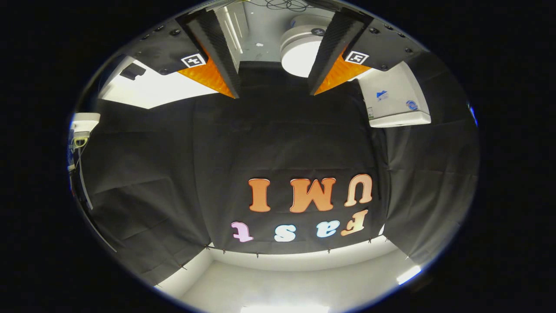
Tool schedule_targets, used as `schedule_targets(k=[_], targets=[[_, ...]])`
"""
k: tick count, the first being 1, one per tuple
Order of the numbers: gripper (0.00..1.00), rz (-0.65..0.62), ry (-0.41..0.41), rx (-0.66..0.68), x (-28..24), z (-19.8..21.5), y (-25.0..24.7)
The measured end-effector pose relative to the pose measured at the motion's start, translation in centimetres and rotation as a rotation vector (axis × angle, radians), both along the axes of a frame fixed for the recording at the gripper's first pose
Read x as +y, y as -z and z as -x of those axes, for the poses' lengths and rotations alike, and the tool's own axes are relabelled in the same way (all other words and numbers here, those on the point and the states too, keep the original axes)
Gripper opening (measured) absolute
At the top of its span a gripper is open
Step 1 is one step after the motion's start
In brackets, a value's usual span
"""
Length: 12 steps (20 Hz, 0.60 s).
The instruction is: Open the toilet lid.
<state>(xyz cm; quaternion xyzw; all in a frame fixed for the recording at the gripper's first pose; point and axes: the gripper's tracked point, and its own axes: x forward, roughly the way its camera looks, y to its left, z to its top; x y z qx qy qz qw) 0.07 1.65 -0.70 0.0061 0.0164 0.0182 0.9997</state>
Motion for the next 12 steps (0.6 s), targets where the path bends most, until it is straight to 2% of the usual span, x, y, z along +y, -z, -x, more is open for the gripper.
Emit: schedule_targets(k=[6,12], targets=[[1.00,0.018,-0.020,0.023,0.5,0.1,0.5],[1.00,0.000,0.025,0.000,-0.4,-1.2,-0.4]])
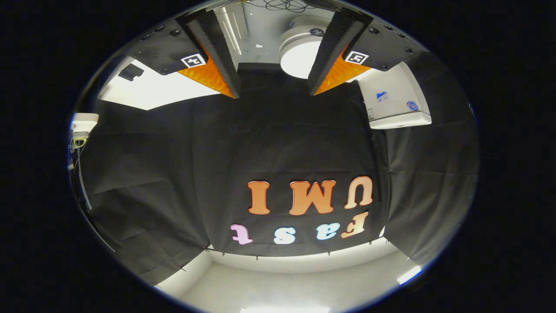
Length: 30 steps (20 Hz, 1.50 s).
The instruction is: Open the toilet lid.
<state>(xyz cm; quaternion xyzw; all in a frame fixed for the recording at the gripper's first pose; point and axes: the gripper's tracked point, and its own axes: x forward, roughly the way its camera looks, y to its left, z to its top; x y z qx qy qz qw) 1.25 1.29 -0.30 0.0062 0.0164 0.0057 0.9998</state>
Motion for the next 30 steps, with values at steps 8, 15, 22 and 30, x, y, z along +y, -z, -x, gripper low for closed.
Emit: schedule_targets(k=[8,15,22,30], targets=[[1.00,-0.127,-0.029,0.014,4.7,-6.4,0.8],[0.98,-0.492,-0.067,0.171,10.3,-9.4,9.7],[0.98,-0.804,-0.005,0.365,11.2,-8.4,20.9],[0.99,-0.909,0.073,0.533,12.0,-7.3,30.0]])
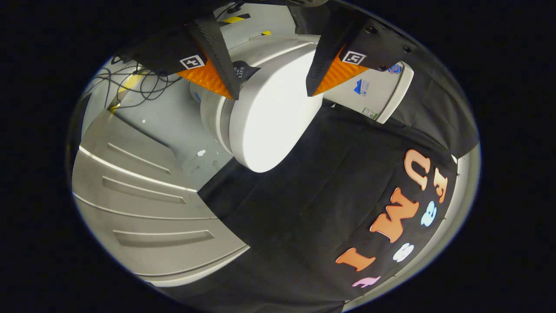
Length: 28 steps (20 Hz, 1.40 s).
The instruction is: Open the toilet lid.
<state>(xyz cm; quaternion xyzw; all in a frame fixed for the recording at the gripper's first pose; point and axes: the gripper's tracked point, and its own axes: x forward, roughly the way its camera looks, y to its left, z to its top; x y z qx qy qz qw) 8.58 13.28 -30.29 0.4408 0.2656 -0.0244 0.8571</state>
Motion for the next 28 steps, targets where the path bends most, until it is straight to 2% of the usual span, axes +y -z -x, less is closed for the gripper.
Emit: schedule_targets(k=[3,7,9,14,16,19,21,24,27,28], targets=[[0.99,-0.056,0.011,0.045,-0.1,0.2,1.7],[0.99,-0.238,0.081,0.128,-0.5,1.2,4.3],[0.98,-0.289,0.102,0.133,-0.6,1.0,4.8],[0.97,-0.262,0.047,0.223,1.7,0.8,7.6],[0.96,-0.287,0.027,0.263,2.3,0.6,8.3],[0.68,-0.303,0.046,0.263,2.0,0.5,8.2],[0.68,-0.319,0.039,0.253,2.1,0.6,7.8],[0.56,-0.319,0.039,0.258,2.1,0.5,7.9],[0.56,-0.330,0.035,0.265,2.3,0.4,7.9],[0.56,-0.299,0.059,0.283,2.0,0.1,9.0]])
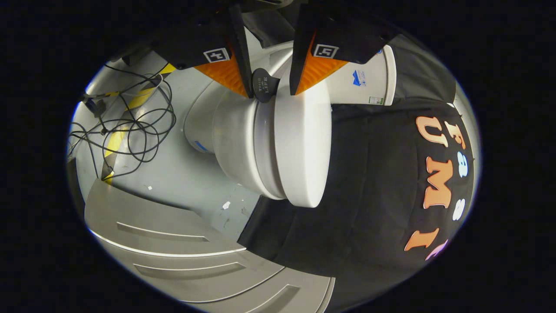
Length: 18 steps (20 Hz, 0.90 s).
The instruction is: Open the toilet lid.
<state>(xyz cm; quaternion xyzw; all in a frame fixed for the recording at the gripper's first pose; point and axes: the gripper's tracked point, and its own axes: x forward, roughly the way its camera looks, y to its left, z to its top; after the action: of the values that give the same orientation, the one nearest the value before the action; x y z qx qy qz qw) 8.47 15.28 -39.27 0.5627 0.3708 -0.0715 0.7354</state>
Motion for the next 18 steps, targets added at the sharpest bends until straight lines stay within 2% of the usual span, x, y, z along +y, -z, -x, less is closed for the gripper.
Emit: schedule_targets(k=[1,3,7,9,11,15,17,18], targets=[[0.44,0.026,0.012,0.025,-0.7,0.1,1.0],[0.20,-0.007,0.003,0.031,-0.7,0.1,0.8],[0.19,-0.076,0.008,0.018,0.1,0.4,-0.2],[0.09,-0.091,0.006,-0.008,-0.2,-0.4,-0.3],[0.08,-0.086,0.006,-0.013,-0.1,-0.4,-0.3],[0.08,-0.158,0.067,0.008,-0.5,-0.8,-0.1],[0.08,-0.139,0.051,-0.002,-0.4,-1.0,0.1],[0.08,-0.169,0.045,0.005,-0.2,-0.7,0.0]])
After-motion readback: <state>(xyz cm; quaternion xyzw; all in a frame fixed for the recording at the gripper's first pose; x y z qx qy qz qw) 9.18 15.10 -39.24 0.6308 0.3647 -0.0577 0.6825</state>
